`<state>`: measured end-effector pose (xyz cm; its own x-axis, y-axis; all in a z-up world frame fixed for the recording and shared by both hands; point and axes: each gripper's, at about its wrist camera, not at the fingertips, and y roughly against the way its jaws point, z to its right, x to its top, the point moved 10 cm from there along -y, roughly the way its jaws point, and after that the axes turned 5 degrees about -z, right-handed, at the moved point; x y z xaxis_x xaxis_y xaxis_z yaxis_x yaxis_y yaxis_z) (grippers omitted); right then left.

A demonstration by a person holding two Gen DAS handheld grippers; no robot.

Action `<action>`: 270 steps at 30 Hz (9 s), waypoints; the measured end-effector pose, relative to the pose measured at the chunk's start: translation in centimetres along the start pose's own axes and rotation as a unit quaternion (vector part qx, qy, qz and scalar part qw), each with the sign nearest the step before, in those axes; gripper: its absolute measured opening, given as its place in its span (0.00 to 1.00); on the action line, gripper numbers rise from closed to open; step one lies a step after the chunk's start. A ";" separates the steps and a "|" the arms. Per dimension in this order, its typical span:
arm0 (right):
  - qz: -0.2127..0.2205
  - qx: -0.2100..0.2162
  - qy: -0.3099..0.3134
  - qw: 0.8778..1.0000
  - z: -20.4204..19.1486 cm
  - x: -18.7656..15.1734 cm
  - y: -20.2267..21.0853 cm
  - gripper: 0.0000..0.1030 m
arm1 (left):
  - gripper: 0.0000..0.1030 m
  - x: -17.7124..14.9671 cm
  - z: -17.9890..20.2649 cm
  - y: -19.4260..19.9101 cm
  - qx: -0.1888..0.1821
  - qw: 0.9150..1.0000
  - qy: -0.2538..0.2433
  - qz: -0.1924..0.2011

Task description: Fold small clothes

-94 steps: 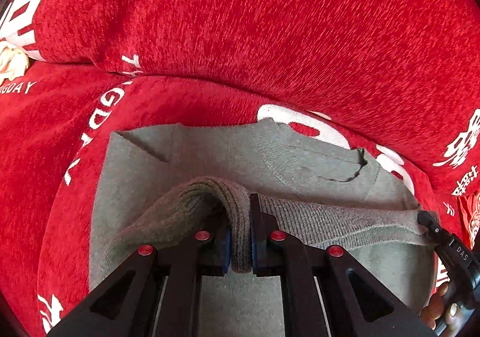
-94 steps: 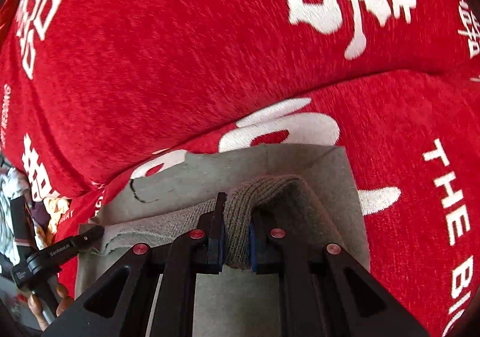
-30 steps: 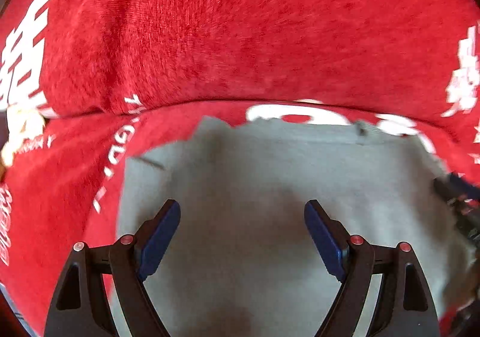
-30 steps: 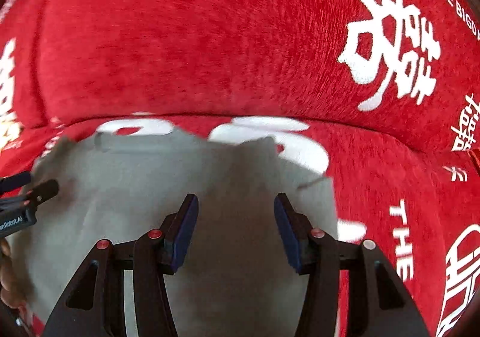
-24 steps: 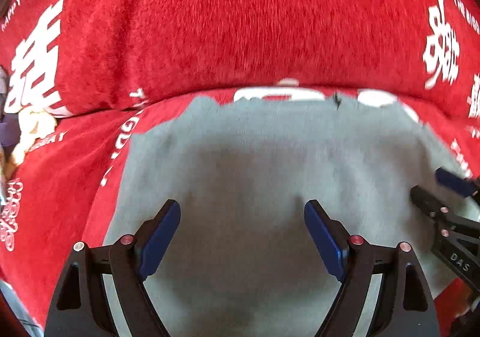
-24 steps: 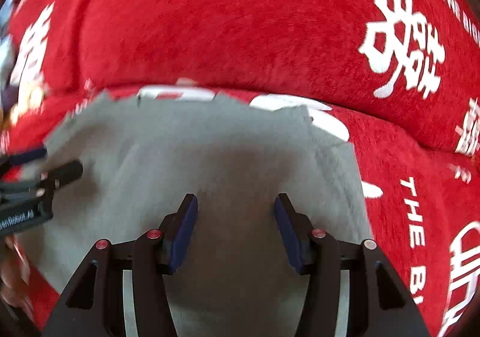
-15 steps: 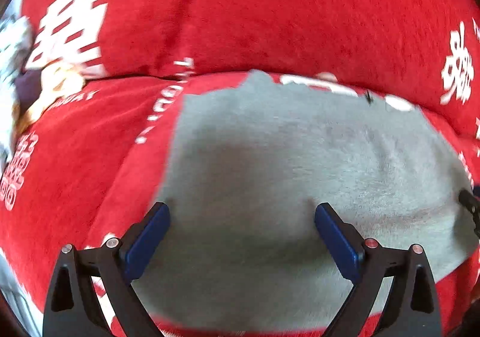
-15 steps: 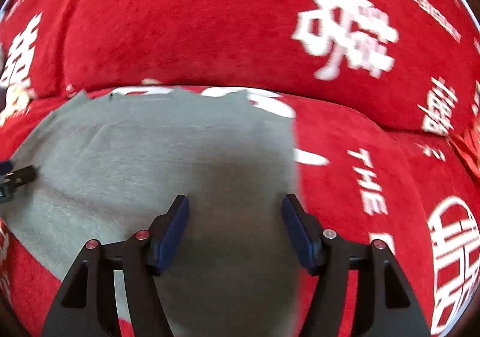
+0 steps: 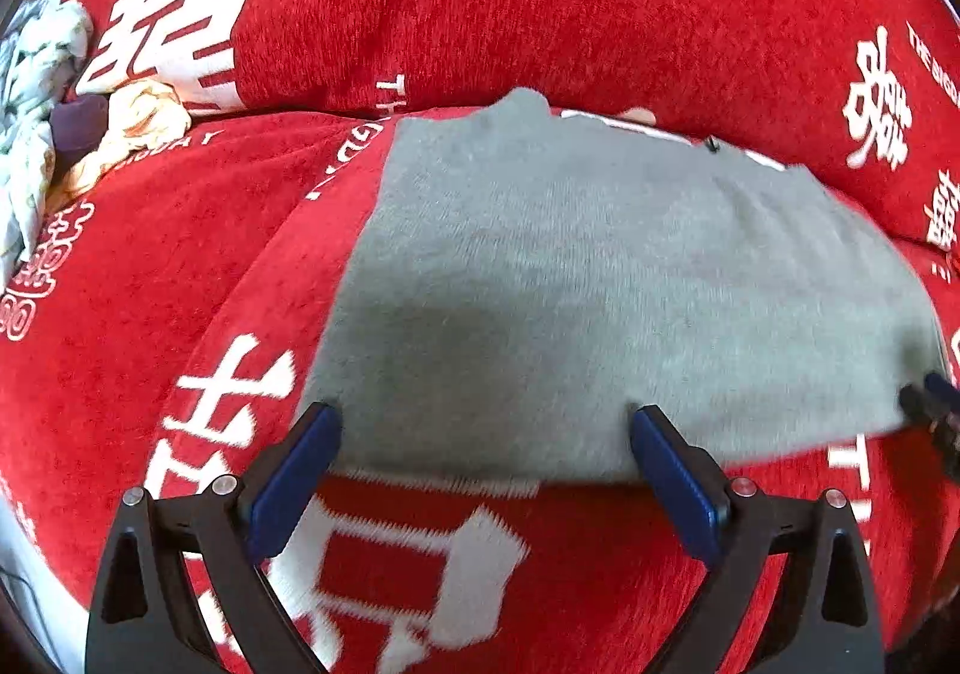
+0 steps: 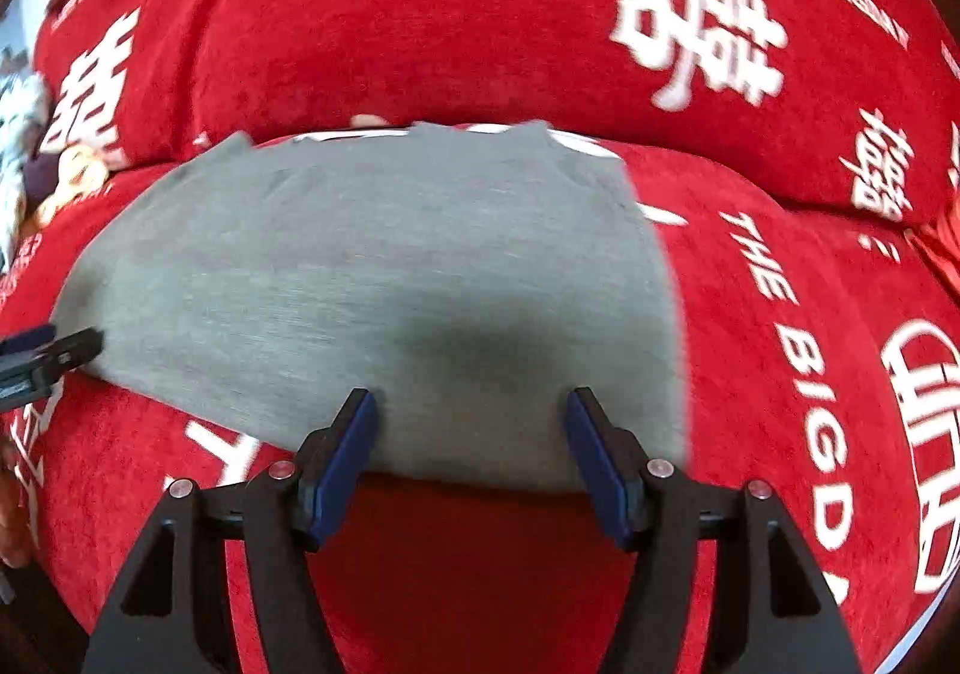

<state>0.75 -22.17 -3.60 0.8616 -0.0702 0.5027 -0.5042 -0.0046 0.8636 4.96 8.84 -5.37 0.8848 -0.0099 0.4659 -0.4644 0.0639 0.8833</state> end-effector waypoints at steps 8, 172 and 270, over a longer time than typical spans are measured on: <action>0.018 0.015 -0.020 1.000 1.1 -1.2 3.5 0.70 | 0.95 -1.9 -5.9 2.3 -0.045 0.993 0.104 0.011; -0.156 0.320 -0.056 0.933 6.3 15.9 -5.8 0.21 | 0.11 0.9 33.5 2.8 0.028 0.971 -0.234 0.033; -0.077 0.160 -0.090 0.980 12.4 -0.3 3.0 0.71 | 0.98 1.7 11.6 0.8 -0.137 0.989 0.017 -0.055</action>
<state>-1.75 -34.52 -1.60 0.9191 -0.2188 0.3277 -0.3866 -0.3400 0.8573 5.69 -2.74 -3.28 0.9321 0.0019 0.3622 -0.3422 0.3318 0.8791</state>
